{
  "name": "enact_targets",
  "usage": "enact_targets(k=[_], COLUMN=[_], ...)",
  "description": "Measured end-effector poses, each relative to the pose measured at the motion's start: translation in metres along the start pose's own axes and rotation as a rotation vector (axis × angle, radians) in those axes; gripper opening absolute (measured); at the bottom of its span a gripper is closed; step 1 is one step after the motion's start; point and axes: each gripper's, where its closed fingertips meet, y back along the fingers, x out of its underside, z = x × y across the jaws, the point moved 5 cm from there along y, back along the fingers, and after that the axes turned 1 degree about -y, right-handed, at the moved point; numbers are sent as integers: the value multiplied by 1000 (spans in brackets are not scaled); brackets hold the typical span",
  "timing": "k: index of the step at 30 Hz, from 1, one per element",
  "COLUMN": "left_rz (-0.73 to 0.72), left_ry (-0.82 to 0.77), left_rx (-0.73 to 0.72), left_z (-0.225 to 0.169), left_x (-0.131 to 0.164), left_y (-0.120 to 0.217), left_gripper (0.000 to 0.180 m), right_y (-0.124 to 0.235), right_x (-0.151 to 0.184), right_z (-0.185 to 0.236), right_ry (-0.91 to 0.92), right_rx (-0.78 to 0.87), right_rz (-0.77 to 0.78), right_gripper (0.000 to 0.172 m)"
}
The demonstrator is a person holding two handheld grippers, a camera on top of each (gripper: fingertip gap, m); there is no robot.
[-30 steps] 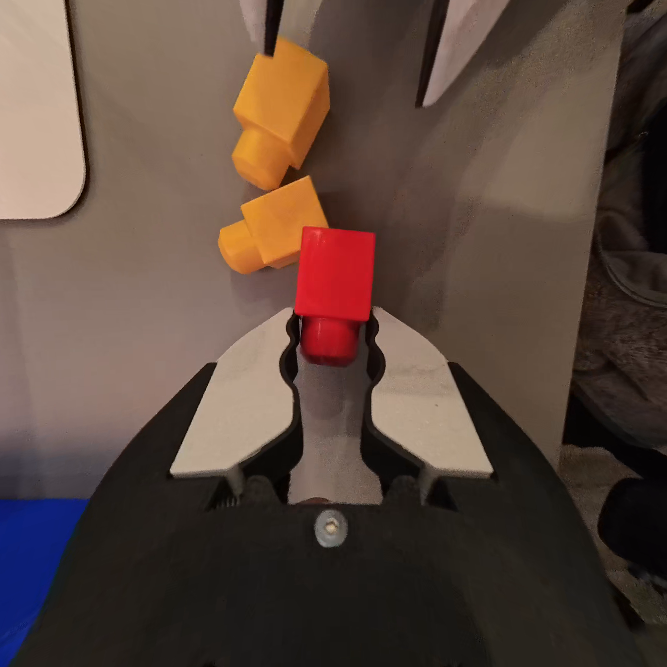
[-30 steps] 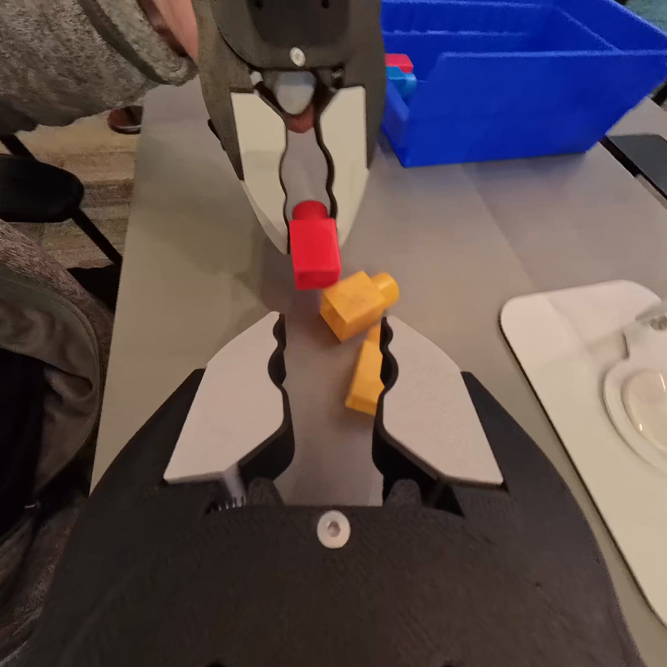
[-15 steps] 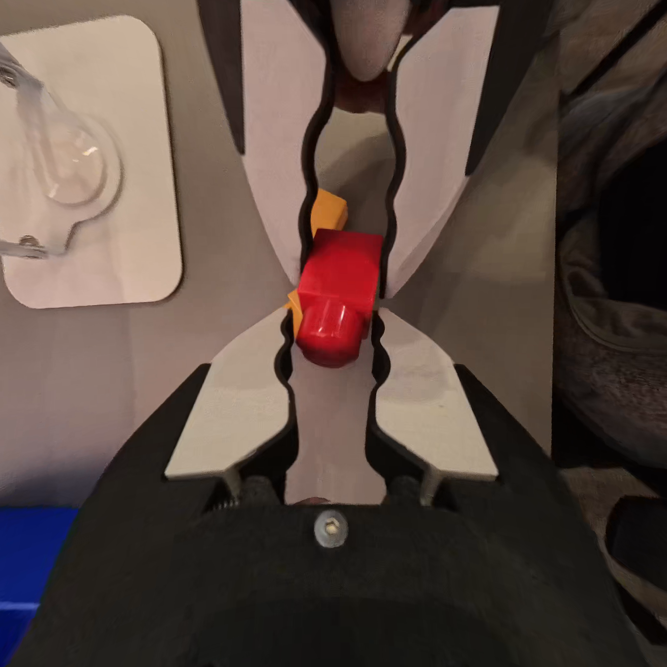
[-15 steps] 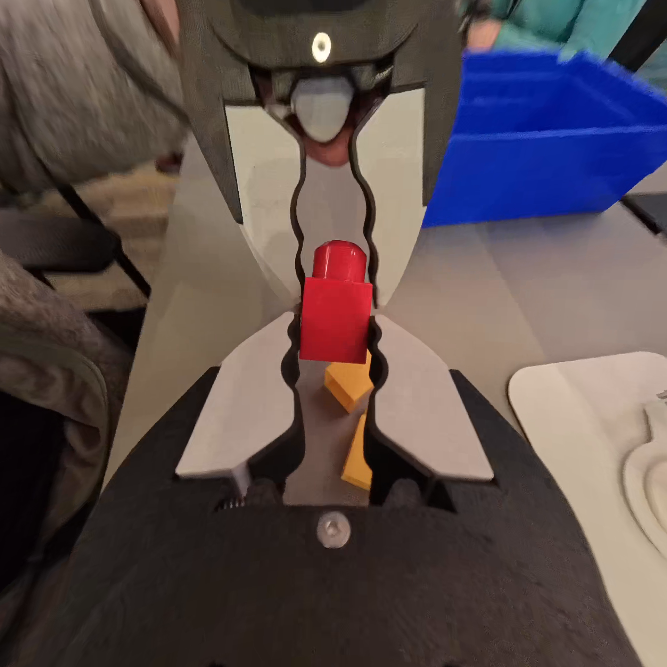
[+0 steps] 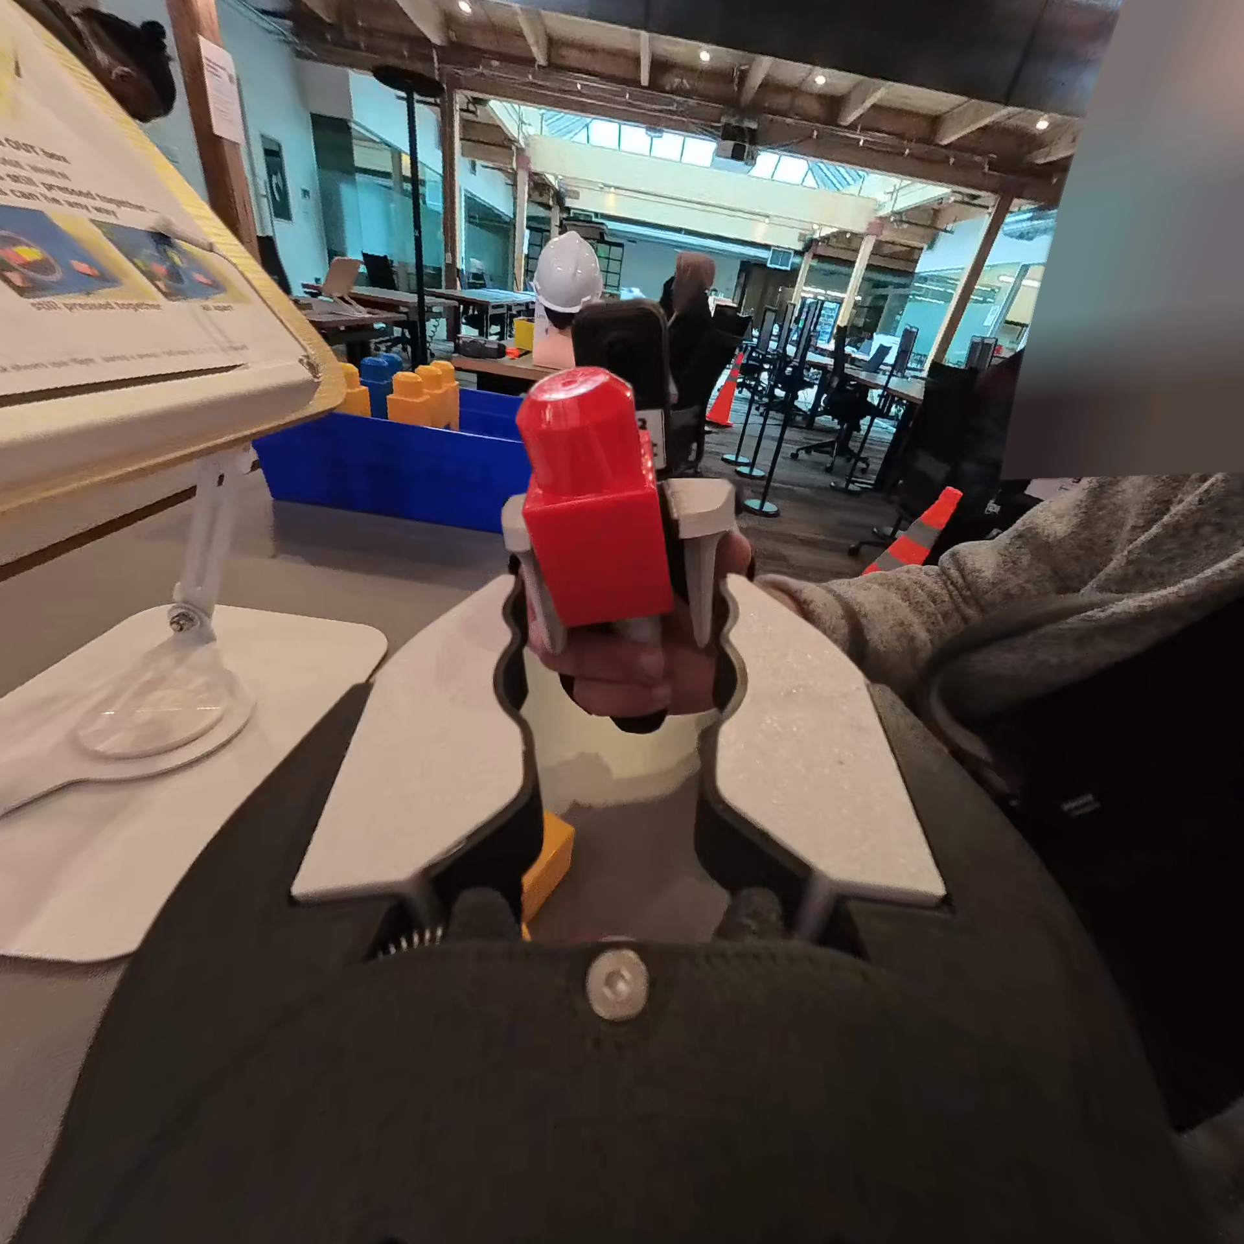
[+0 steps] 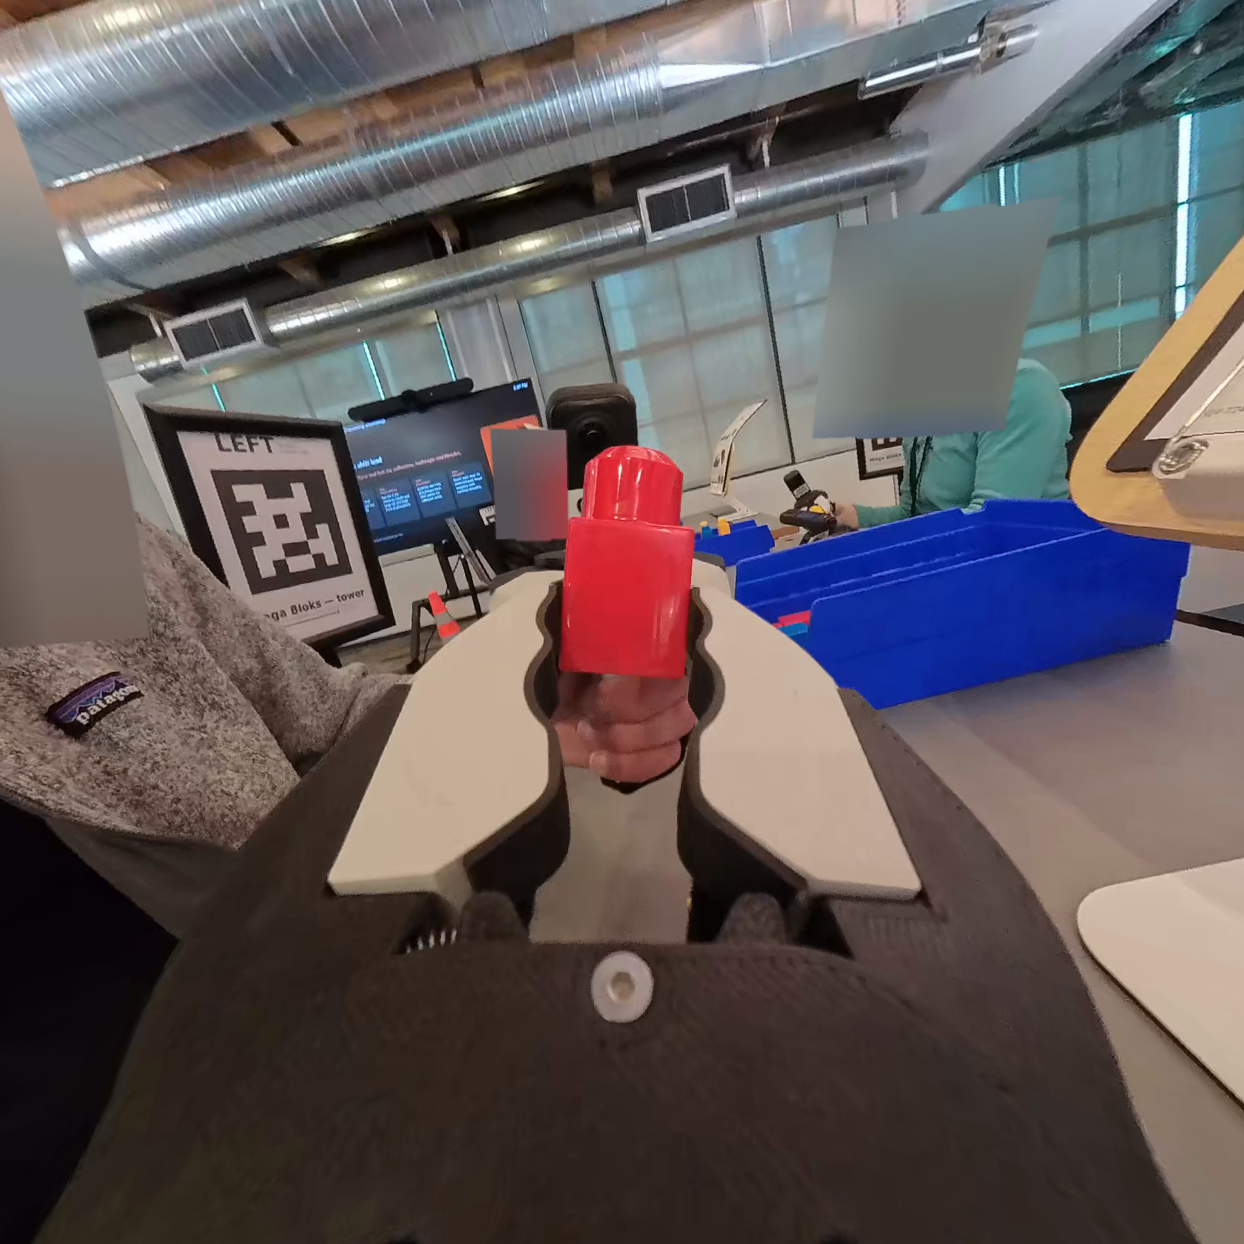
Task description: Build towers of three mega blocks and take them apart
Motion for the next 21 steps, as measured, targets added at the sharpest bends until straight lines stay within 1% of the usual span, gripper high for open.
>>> enact_targets(k=[1, 2, 5, 6, 9, 11, 15, 18, 21], left_rz=[-7, -19, -41, -54, -86, -100, -142, -164, -155], left_ry=[3, -2, 10, 5, 53, 45, 80, 81, 69], left_rx=[-8, -27, -13, -17, 11, 3, 24, 31, 41], left_z=[0, 0, 1, 2, 2, 1, -1, -3, -3], left_x=[-1, -2, -6, -6, -5, -5, -7, -7, -7], left_y=[-3, -5, -6, -6, -7, -8, -9, -9, -7], left_gripper=[54, 52, 43, 36, 35, 35, 34, 34, 34], right_y=[0, 1, 2, 2, 4, 4, 5, 4, 3], right_x=[0, 2, 0, -1, -1, -2, -3, -4, -3], right_z=[-1, -1, 0, 0, 0, 0, 2, 4, 5], right_ry=[-8, -22, -28, -24, -34, -32, -18, -11, 1], right_rx=[0, -10, -25, -24, -26, -25, -35, -42, -39], right_rz=[-11, -15, -53, -60, -79, -93, -121, -130, -118], right_gripper=[36, 36, 36, 36, 36, 36, 36, 36, 36])
